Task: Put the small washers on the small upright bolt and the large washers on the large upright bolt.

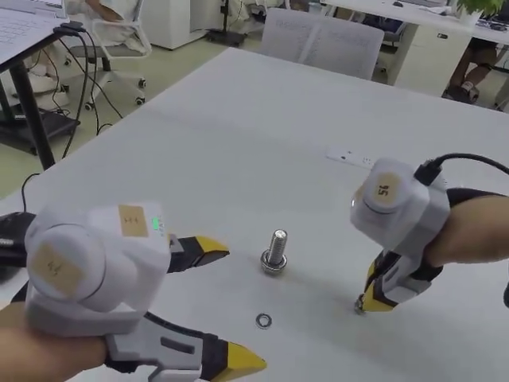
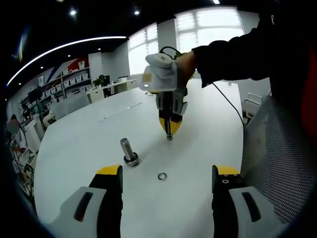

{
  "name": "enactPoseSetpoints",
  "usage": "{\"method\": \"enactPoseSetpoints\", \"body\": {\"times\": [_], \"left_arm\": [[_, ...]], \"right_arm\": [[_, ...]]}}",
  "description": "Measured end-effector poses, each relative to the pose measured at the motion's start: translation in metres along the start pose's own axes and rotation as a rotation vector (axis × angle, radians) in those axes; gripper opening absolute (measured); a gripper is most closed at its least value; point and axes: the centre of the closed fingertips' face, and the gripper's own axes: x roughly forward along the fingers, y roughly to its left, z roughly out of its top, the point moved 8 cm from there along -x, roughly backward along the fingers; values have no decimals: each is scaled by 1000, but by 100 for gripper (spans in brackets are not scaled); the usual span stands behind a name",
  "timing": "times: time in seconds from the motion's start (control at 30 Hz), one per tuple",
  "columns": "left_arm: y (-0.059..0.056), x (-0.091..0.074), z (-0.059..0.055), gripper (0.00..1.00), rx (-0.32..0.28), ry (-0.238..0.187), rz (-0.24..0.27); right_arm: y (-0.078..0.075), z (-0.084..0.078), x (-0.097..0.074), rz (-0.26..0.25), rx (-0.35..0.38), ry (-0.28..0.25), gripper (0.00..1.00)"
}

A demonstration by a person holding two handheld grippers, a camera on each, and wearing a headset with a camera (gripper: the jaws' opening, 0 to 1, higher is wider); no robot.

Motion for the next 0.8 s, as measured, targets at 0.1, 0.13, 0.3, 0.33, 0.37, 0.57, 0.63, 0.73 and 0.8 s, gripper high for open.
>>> {"method": "enactPoseSetpoints", "body": {"times": [0.1,0.13,0.3,0.33,0.37,0.57,0.63,0.73,0.8], "left_arm": [[0,0,0,73,-2,-2,2],[1,-1,0,73,-2,-2,3],[1,-1,0,73,-3,-2,1],[1,0,-1,73,-3,-1,2],[1,-1,-1,73,-3,-2,3],[2,0,-1,73,-3,-1,1],[2,0,-1,73,-4,-3,1],[2,0,-1,73,-5,-2,2],[2,0,-1,72,-4,-3,1]], "right_arm": [[-1,-1,2,2,1,1,13],[-2,-1,3,2,4,-1,13],[-2,-1,6,2,1,4,13],[-2,-1,6,2,0,5,13],[-2,-1,7,2,0,6,13],[-2,-1,8,4,6,5,14],[-2,0,8,3,4,7,14],[-2,0,8,2,2,8,14],[-2,0,8,3,3,7,14]]}}
